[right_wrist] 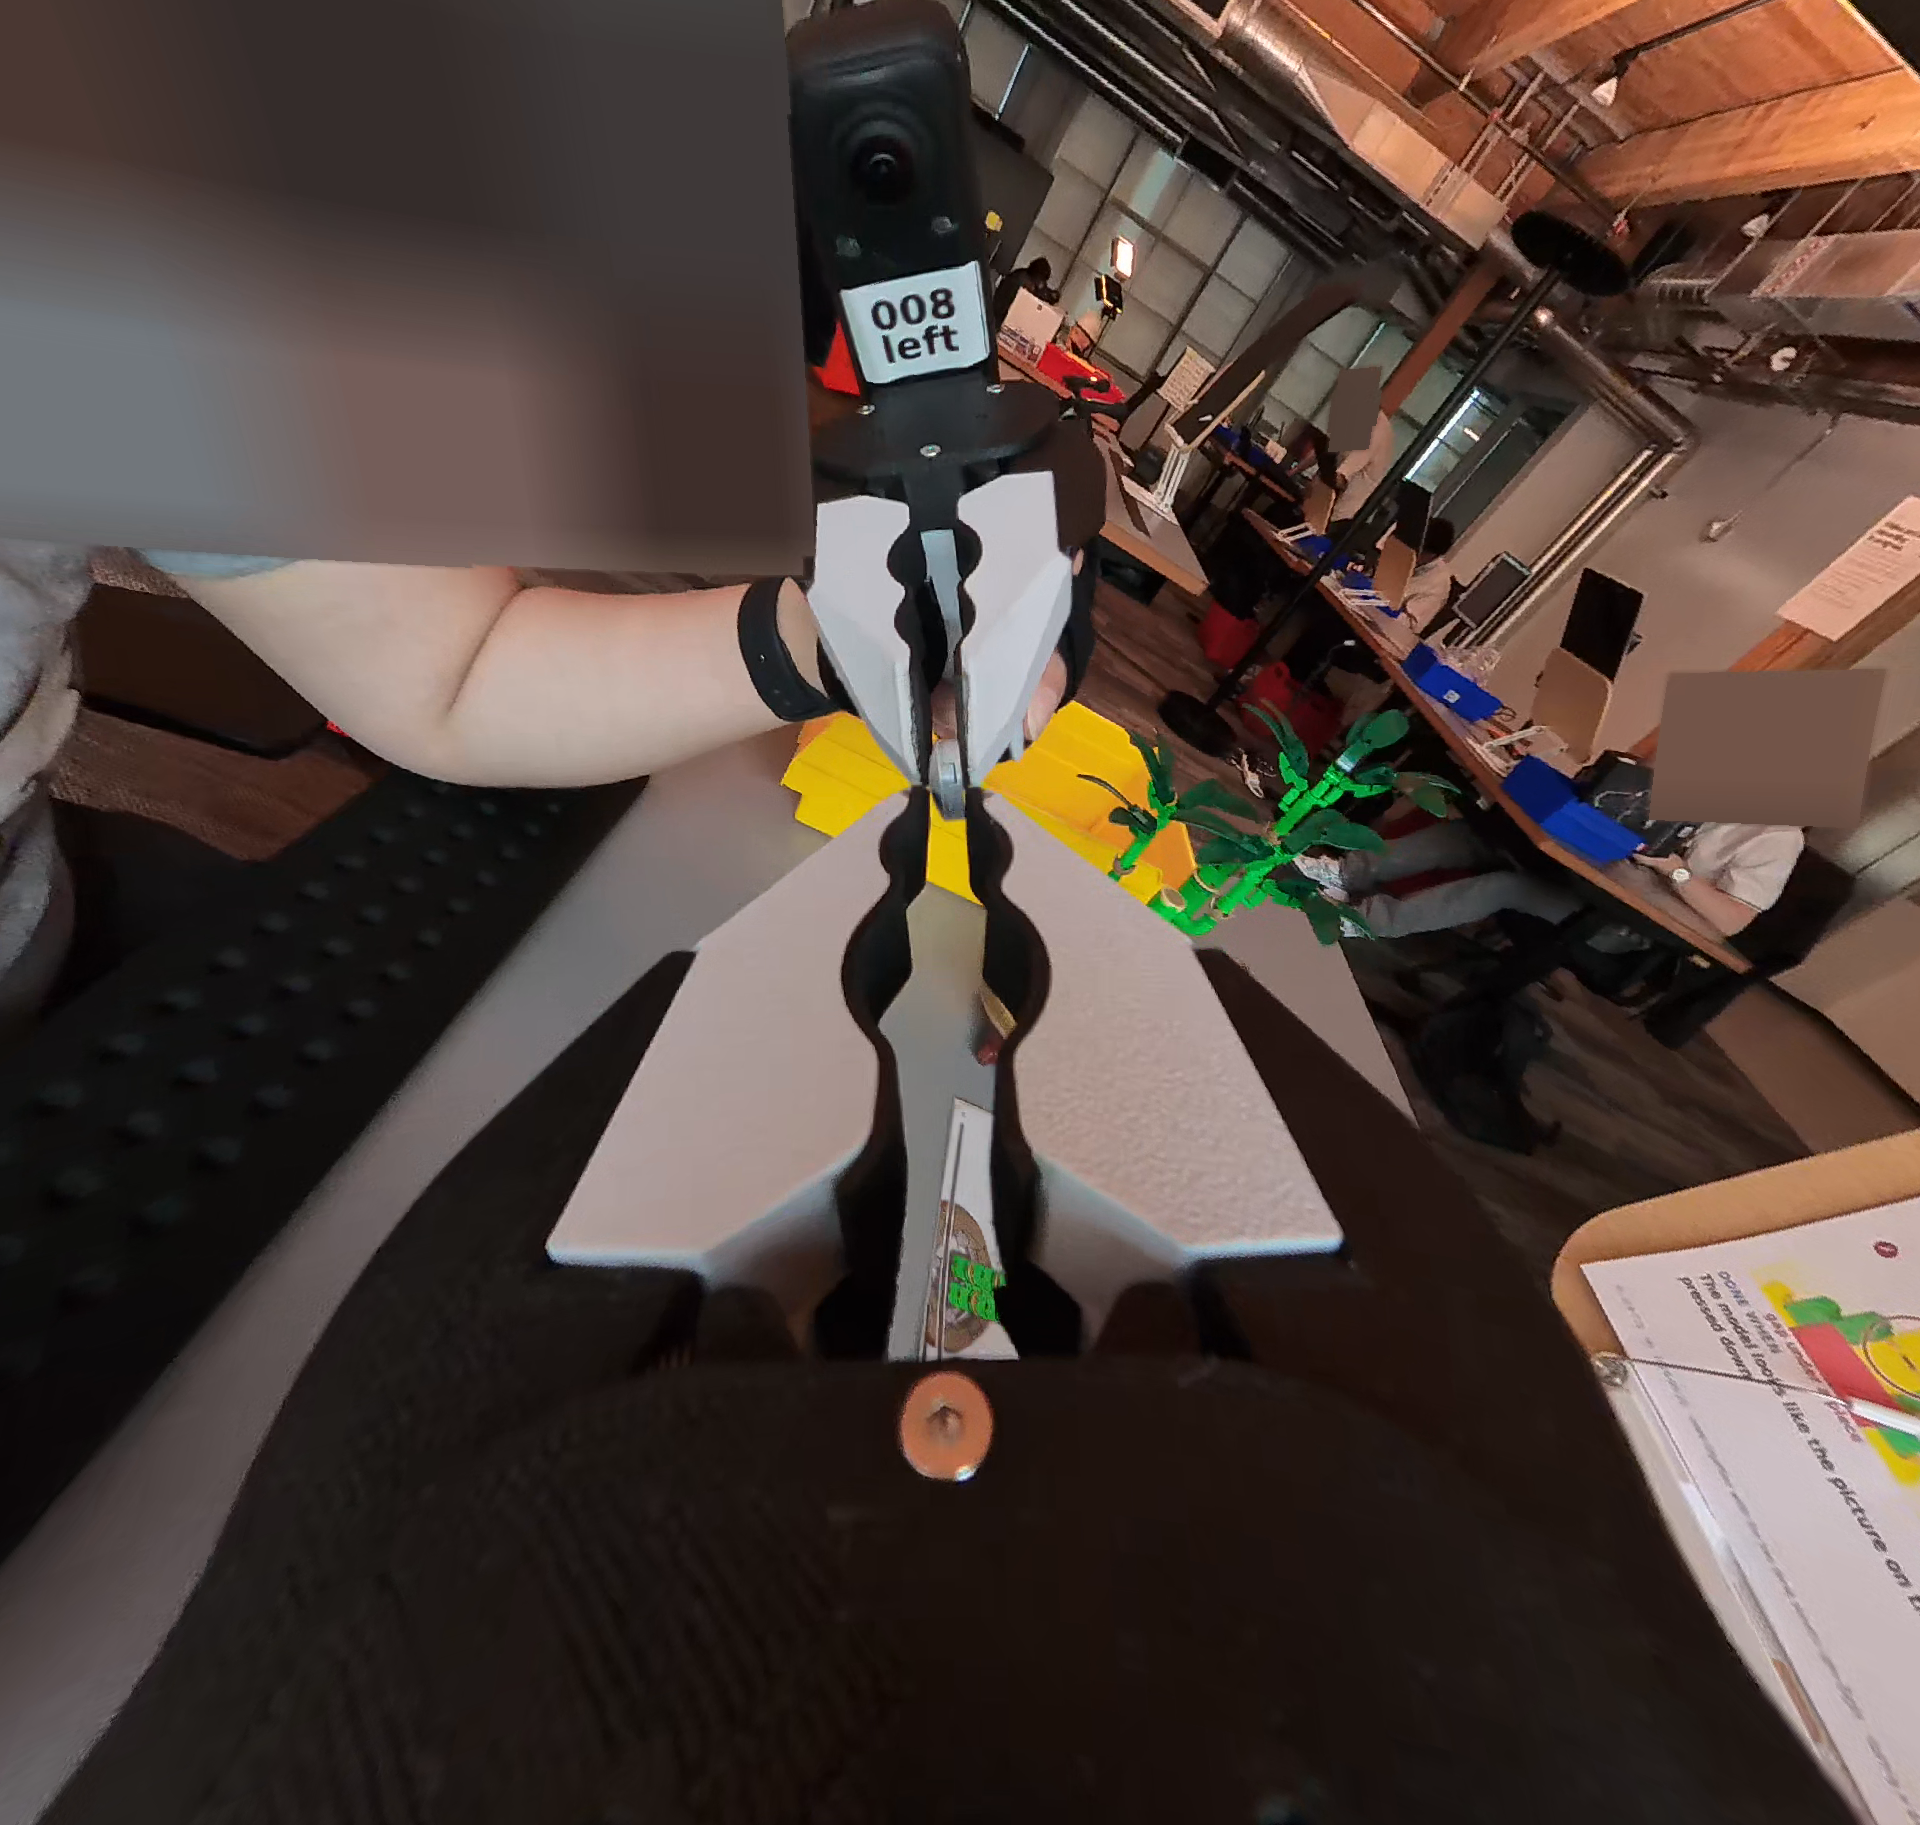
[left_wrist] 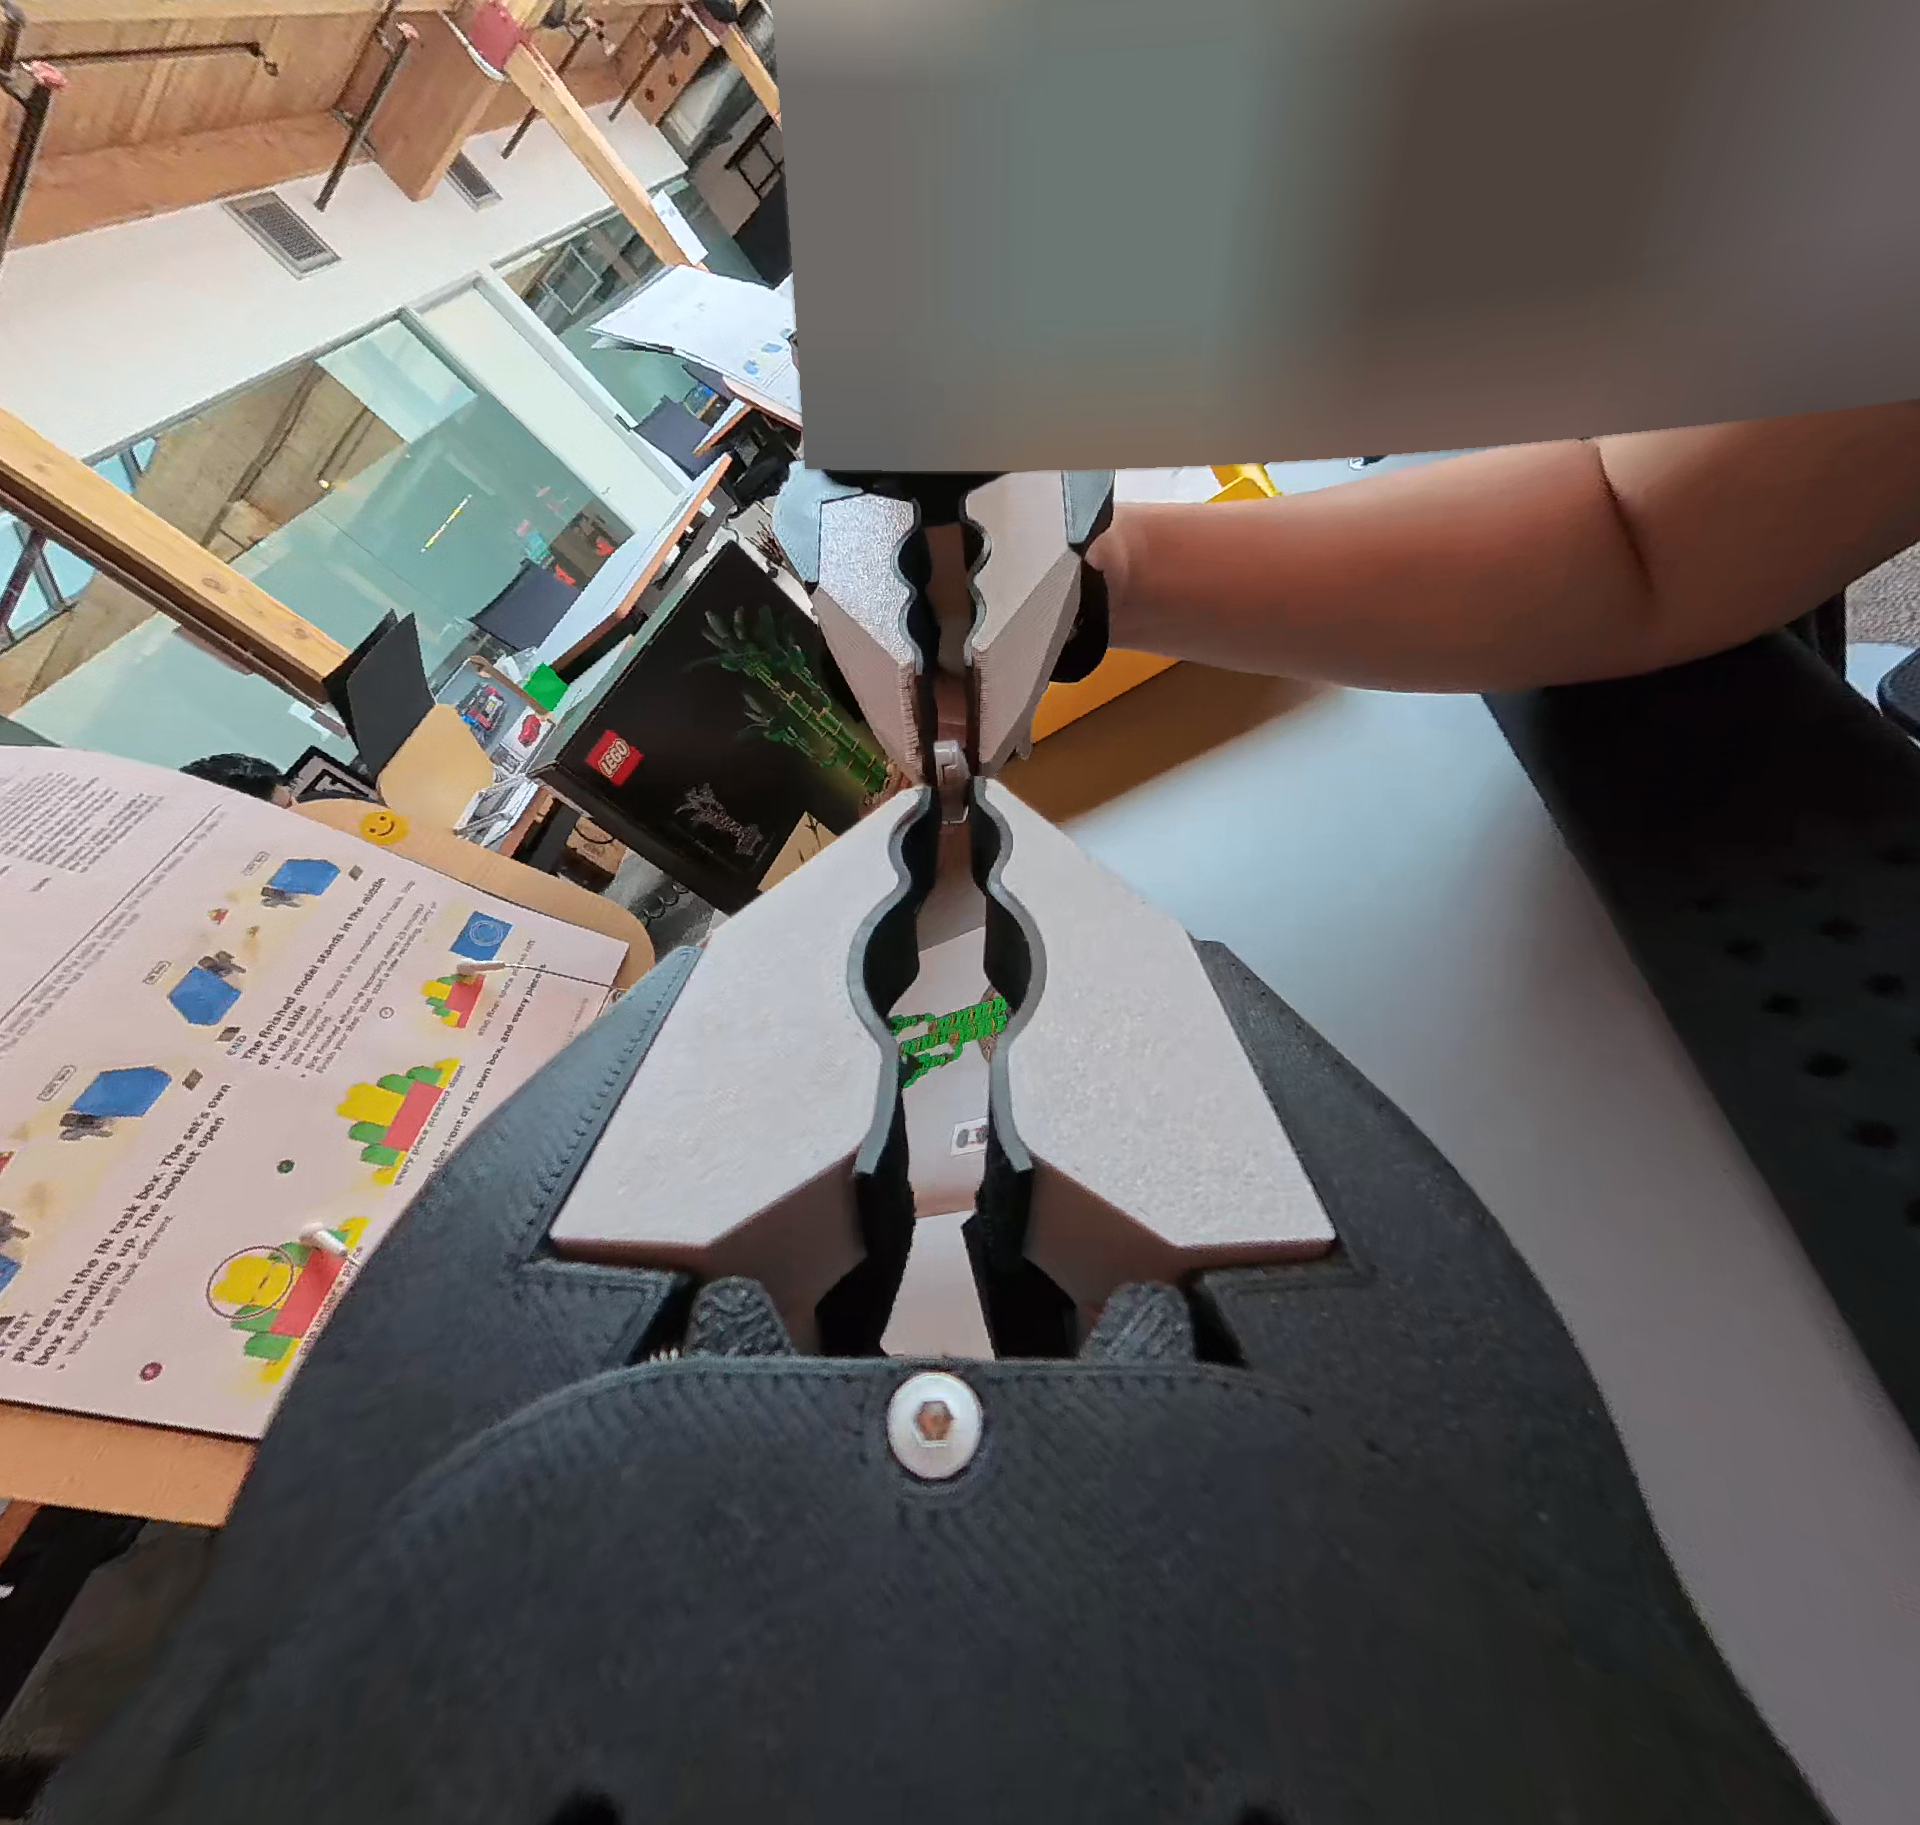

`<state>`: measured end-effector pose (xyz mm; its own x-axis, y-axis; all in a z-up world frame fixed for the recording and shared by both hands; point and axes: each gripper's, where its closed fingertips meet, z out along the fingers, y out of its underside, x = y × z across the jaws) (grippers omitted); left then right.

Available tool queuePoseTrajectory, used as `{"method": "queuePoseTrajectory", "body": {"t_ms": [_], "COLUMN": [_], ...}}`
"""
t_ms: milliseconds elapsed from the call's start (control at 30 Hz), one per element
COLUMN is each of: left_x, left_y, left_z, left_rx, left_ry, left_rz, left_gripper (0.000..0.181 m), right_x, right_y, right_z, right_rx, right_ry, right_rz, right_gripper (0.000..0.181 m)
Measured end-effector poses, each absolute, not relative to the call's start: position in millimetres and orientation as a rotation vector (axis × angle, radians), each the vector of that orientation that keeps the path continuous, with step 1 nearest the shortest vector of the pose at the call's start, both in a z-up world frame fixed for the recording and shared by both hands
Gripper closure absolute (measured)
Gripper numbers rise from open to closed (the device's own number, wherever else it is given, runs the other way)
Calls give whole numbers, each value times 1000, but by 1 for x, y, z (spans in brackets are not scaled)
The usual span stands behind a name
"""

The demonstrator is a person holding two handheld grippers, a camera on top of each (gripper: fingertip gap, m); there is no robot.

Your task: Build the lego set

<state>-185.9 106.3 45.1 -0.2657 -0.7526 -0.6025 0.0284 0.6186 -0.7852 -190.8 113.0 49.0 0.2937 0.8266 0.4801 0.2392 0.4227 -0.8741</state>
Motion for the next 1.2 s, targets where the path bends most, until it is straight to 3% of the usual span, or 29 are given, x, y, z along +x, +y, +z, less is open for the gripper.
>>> {"method": "queuePoseTrajectory", "body": {"t_ms": [367, 467, 533, 833, 1067, 1200], "left_x": [-186, -184, -181, -173, -162, -158], "left_y": [103, 103, 106, 116, 131, 139], "left_z": [53, 58, 58, 66, 62, 63], "left_rx": [-650, -722, -768, -959, -1112, -1213], "left_ry": [1663, 1635, 1623, 1512, 1400, 1299], "left_rz": [-1024, -1167, -1237, -1558, -1726, -1851], "left_gripper": [178, 178, 178, 178, 178, 178], "right_x": [-191, -190, -188, -180, -170, -163], "right_y": [108, 112, 116, 126, 140, 151], "right_z": [57, 58, 56, 63, 57, 61], "right_rx": [-1080, -1096, -1105, -1144, -1243, -1237], "right_ry": [-1223, -1192, -1196, -1114, -1081, -1021], "right_rz": [587, 620, 582, 583, 532, 453], "right_gripper": [177, 169, 177, 170, 176, 167]}}
